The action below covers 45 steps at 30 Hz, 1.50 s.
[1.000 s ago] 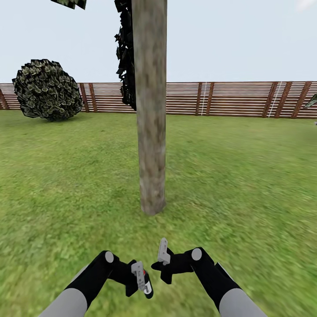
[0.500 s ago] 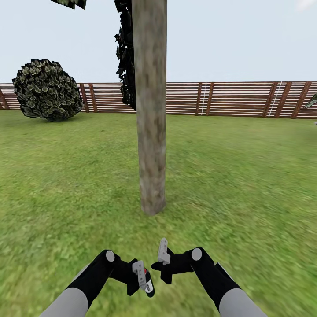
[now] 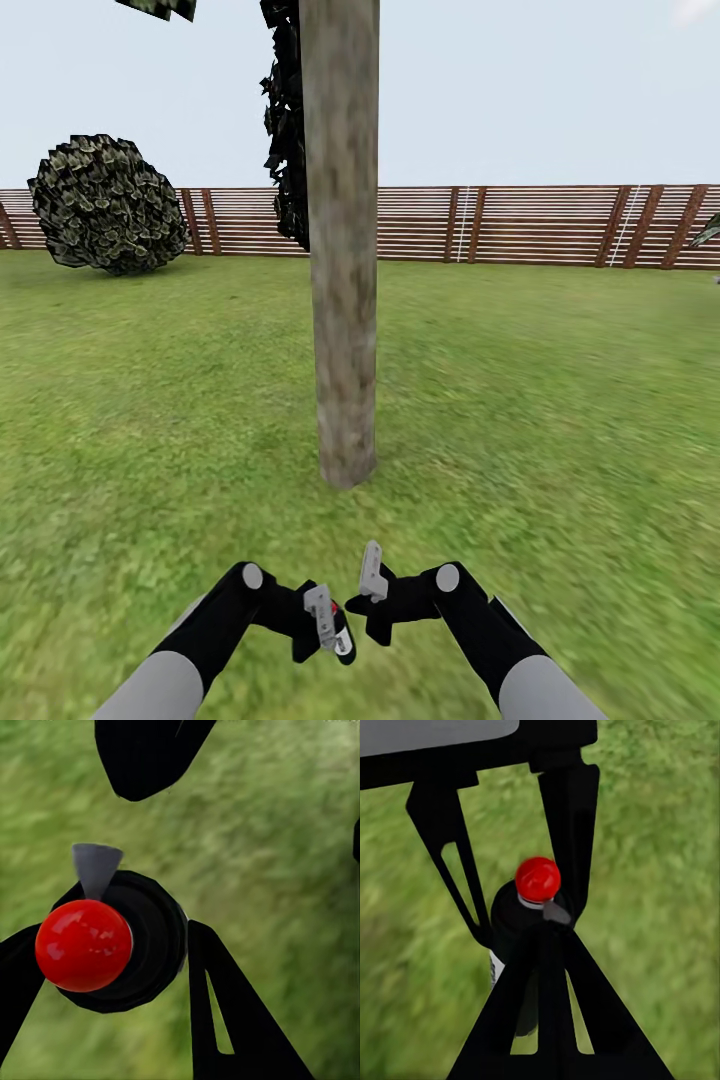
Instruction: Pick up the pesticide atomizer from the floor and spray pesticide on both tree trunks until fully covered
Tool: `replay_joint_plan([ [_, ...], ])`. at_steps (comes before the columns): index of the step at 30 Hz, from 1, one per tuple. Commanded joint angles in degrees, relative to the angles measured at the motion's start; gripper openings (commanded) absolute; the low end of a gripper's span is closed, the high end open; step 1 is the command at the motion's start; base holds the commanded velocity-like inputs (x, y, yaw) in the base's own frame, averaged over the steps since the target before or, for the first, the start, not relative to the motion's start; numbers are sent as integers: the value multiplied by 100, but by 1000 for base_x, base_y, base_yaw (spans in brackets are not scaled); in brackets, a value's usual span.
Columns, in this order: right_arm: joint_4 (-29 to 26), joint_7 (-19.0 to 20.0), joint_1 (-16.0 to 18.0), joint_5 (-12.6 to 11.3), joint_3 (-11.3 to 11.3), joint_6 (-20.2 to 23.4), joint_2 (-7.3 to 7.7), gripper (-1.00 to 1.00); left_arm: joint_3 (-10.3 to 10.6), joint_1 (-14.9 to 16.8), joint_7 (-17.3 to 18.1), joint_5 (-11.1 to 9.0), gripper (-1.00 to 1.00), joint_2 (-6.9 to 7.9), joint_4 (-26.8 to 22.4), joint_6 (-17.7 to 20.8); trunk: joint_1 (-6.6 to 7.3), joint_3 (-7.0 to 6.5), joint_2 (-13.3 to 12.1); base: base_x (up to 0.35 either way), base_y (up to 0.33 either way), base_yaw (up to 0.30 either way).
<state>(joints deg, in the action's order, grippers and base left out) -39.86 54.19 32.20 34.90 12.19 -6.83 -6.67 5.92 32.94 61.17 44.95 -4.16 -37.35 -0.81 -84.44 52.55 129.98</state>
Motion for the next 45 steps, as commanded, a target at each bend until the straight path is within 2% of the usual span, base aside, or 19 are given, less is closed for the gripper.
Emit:
replay_joint_plan([
  [1,-5,4,0,60,-6,-55,-2,-100,-3,2,22,31,-100,-13,-8,-7,1,6,2,0,0,0],
  [22,-5,4,-2,61,-6,-55,5,-100,4,-7,38,31,-100,-194,-1,-8,1,6,2,0,0,0],
  [32,-5,4,2,61,-6,-55,7,-100,6,-7,41,55,-100,-176,25,-7,1,6,2,0,0,0],
  [38,-5,4,2,61,-6,-55,7,-100,-5,-7,3,72,-100,-107,76,-13,1,6,2,0,0,0],
  [43,-5,4,1,61,-6,-55,7,-100,-11,-11,-2,75,-100,172,68,-22,1,6,2,0,0,0],
  [45,-5,4,2,61,-6,-58,7,-100,-11,-19,-1,75,-100,325,41,-29,1,6,2,0,0,0],
])
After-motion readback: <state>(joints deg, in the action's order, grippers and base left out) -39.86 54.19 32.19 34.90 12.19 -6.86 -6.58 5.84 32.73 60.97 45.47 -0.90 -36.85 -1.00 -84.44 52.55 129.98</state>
